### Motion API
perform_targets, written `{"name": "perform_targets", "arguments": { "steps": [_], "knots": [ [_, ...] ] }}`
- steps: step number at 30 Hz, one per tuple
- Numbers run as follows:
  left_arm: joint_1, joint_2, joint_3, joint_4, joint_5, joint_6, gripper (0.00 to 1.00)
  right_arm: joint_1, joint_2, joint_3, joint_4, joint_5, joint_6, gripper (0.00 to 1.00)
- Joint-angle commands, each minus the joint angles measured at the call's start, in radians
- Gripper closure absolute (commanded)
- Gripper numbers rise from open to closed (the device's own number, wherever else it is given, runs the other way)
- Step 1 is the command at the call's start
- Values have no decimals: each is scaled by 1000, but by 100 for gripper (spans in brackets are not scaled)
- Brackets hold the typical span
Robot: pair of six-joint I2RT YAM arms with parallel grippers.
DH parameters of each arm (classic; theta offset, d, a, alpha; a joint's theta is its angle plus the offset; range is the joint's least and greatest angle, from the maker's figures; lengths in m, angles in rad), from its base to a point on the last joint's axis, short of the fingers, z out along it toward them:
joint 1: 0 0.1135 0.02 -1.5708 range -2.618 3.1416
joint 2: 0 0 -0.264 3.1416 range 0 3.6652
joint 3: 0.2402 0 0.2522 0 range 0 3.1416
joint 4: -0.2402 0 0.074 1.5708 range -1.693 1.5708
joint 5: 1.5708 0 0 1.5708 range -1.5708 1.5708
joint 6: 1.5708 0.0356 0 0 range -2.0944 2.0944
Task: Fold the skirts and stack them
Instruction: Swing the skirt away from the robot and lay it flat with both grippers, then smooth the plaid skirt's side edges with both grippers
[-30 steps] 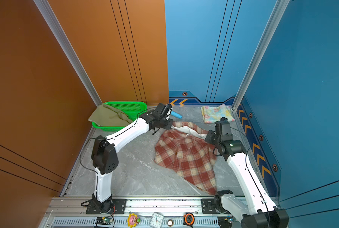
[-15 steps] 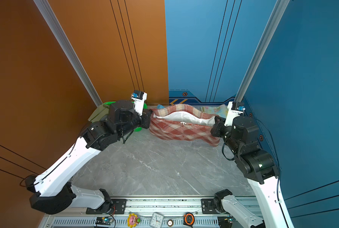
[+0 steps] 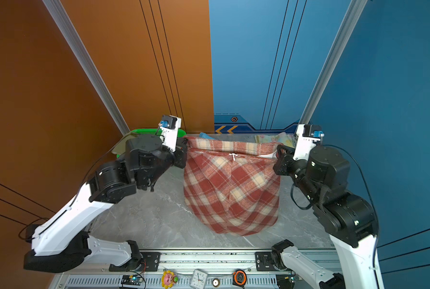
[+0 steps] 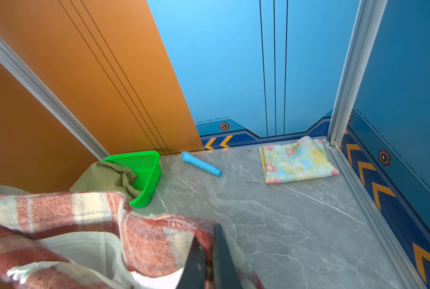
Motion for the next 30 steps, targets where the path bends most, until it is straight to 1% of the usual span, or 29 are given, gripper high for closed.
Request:
{"name": "perform_targets", "arguments": {
  "steps": [1, 2, 4, 5, 6, 7, 8, 9, 10, 11, 12, 13, 14, 18, 23, 26, 28, 30],
  "knots": [
    [159, 113, -2, -79, 149, -50, 100, -93, 105, -127, 68, -70, 30, 100],
    [201, 157, -19, -71, 194, -67, 100, -115, 145, -180, 119, -97, 39, 100],
    [269, 241, -62, -47, 275, -98, 100, -137, 237, -254, 205, -113, 36, 99],
    [297, 293, -79, -36, 310, -110, 92, -153, 291, -282, 250, -130, 41, 91],
    [315, 336, -86, -29, 328, -117, 79, -173, 337, -298, 282, -155, 51, 79],
    [332, 383, -82, -29, 336, -120, 63, -194, 388, -302, 301, -183, 66, 65],
    [346, 428, -70, -30, 345, -118, 44, -211, 427, -296, 304, -192, 84, 46],
    [354, 458, -60, -32, 350, -116, 31, -221, 450, -290, 304, -197, 92, 33],
    [361, 475, -49, -34, 356, -116, 21, -226, 460, -288, 299, -192, 101, 22],
    [366, 481, -44, -35, 364, -120, 17, -231, 463, -288, 286, -186, 108, 16],
    [367, 478, -45, -34, 362, -122, 11, -235, 463, -290, 269, -186, 113, 13],
    [366, 470, -50, -35, 357, -121, 5, -239, 458, -299, 249, -187, 117, 12],
    [366, 460, -54, -35, 355, -118, 3, -239, 447, -319, 237, -188, 124, 12],
    [358, 392, -131, -36, 355, -122, 2, -242, 371, -453, 219, -209, 164, 13],
    [339, 261, -336, -35, 330, -145, 1, -231, 284, -657, 215, -234, 201, 19],
    [326, 183, -470, -37, 297, -156, 1, -216, 232, -754, 208, -214, 217, 21],
    [329, 140, -553, -38, 288, -175, 1, -209, 224, -802, 211, -196, 225, 23],
    [342, 106, -627, -39, 289, -196, 2, -210, 237, -837, 225, -206, 223, 26]
  ]
}}
